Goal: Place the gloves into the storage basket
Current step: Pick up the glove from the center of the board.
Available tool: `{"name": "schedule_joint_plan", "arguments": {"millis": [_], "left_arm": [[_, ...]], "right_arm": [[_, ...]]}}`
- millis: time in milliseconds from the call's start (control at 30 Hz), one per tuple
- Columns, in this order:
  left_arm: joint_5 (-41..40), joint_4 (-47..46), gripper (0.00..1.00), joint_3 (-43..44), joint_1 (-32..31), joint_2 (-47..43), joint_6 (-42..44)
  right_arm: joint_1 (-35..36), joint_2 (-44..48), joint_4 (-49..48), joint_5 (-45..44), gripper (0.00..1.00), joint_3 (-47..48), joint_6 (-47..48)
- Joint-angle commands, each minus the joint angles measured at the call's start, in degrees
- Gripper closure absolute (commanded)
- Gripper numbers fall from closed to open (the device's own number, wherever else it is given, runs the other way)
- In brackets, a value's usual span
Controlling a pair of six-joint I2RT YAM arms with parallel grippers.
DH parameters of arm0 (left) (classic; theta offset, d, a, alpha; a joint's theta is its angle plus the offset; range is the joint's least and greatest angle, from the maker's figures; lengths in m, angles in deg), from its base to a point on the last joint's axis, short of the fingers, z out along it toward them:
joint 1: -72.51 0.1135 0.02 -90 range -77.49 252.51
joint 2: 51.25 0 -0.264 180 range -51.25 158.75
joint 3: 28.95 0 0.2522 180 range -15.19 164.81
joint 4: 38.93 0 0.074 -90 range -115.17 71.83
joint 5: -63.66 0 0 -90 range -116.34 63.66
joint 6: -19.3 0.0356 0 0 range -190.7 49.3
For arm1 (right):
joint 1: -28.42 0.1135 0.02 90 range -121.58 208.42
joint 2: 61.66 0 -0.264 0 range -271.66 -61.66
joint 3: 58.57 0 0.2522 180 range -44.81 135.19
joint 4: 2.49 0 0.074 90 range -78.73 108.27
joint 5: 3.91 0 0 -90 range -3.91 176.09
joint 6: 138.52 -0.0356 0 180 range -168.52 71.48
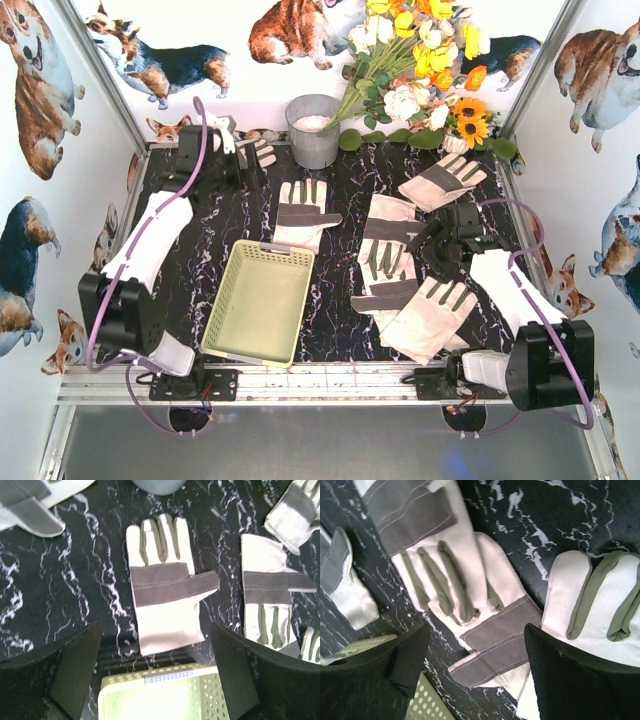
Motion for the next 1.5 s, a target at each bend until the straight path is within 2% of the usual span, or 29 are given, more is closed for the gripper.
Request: {"name": "schedule_joint_plan", "arguments": {"millis": [0,167,333,533,833,867,967,1067,1233,1467], "left_arm": [[-2.78,3.51,0.16,-3.79,0.55,-3.30,0.40],[-4.60,7.44,0.16,-3.50,0.56,-4.97,1.10],[-4.26,4.65,0.16,-6.95,0.56,-8.16,-1.72],[-3.43,5.28,0.15,-7.62,0.56,-9.54,-1.07],[-4.70,6.24,0.15,-8.57,0.58,-9.97,-1.30],[-4.80,6.33,0.15,-8.43,0.55,-9.81,-1.36],[-5.38,6.50,0.15,-8.13,0.55,-9.74,-1.61],[-6.32,6.52,0.15,-8.23,0.55,-10.29,-1.87],[-6.41,6.80,0.16,-8.02,0.51,-11.09,-1.74],[-6.59,3.88,0.20,-4.87,-0.83,-11.59,-0.54]], "right_arm": [[-1.84,-0.73,-13.36,0.12,0.22,-1.93,-3.82],[-5.47,-7.68,-18.01,1.97,0.23,0.17,-1.61],[-8.83,-15.29,-24.79,8.19,0.23,1.30,1.53],[-12.67,-21.45,-33.34,13.41,0.23,1.83,1.91],[-13.58,-31.79,-32.73,18.83,0.26,9.11,4.78],[-13.58,-32.81,-32.97,19.51,0.29,9.79,4.65],[-13.58,-35.37,-33.41,22.27,0.51,11.41,4.70],[-13.58,-34.77,-33.16,23.39,0.67,11.96,5.03],[-13.57,-30.77,-25.91,25.80,1.00,13.82,6.16],[-13.43,-18.34,-15.16,23.98,1.00,12.86,4.00]]}}
